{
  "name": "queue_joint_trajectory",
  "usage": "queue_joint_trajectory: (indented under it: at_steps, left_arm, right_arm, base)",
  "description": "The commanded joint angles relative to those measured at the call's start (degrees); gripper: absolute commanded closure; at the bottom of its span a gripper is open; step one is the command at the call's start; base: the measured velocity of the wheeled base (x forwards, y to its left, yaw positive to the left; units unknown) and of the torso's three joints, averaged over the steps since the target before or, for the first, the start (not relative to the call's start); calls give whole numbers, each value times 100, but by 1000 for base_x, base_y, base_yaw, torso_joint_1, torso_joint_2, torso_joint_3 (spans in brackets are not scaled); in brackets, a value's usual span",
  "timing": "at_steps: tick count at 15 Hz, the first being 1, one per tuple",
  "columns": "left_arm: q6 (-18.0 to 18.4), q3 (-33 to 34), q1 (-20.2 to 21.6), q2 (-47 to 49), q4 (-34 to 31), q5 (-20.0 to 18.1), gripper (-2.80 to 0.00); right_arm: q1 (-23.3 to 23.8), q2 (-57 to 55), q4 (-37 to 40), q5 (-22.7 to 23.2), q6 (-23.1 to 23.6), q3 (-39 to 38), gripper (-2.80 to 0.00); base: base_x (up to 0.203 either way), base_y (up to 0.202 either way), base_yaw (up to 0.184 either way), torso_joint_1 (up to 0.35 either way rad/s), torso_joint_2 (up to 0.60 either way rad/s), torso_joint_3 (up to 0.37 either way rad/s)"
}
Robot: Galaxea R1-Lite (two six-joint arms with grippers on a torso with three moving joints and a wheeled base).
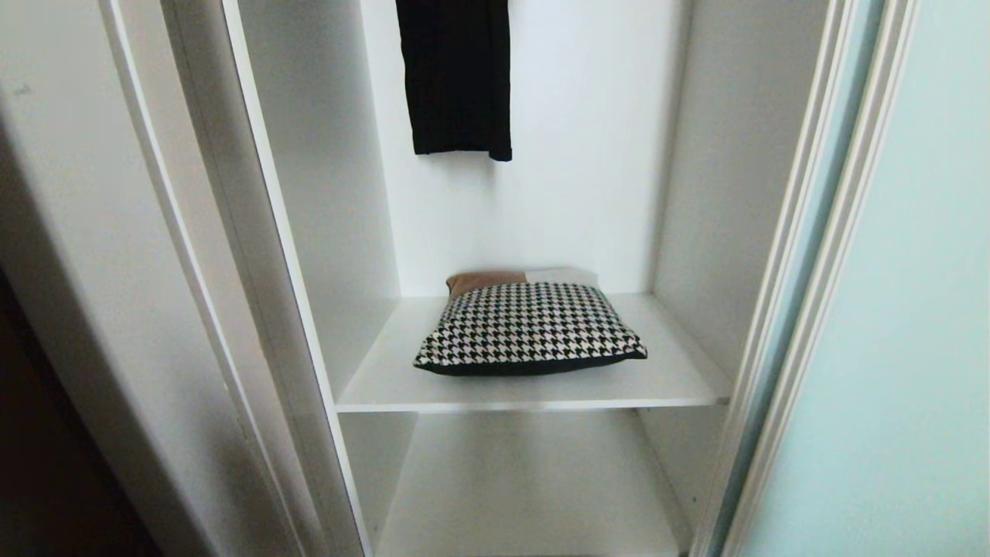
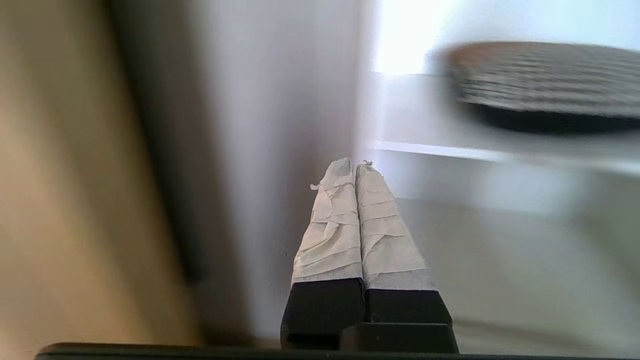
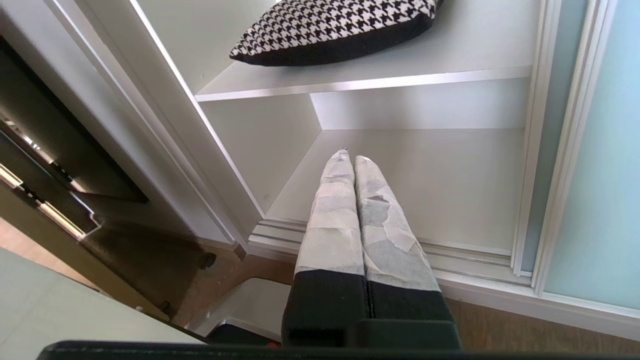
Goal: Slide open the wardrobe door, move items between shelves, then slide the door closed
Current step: Close the door
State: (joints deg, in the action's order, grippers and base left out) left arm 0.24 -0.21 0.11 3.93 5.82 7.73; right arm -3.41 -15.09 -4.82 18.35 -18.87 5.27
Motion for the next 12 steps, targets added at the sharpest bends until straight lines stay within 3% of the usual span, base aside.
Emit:
queue_joint_trajectory:
  at_steps: [1, 12]
  left_arm:
    - [53, 26, 7, -380, -474, -710, 0]
    - [-15, 21, 7, -385, -617, -765, 0]
  right_arm:
    - [-1, -29, -9, 9, -18, 37, 0]
    - [262, 753, 16, 37, 37, -307, 0]
  base:
    - [0, 0, 0, 0, 0, 0]
    - [0, 0, 0, 0, 0, 0]
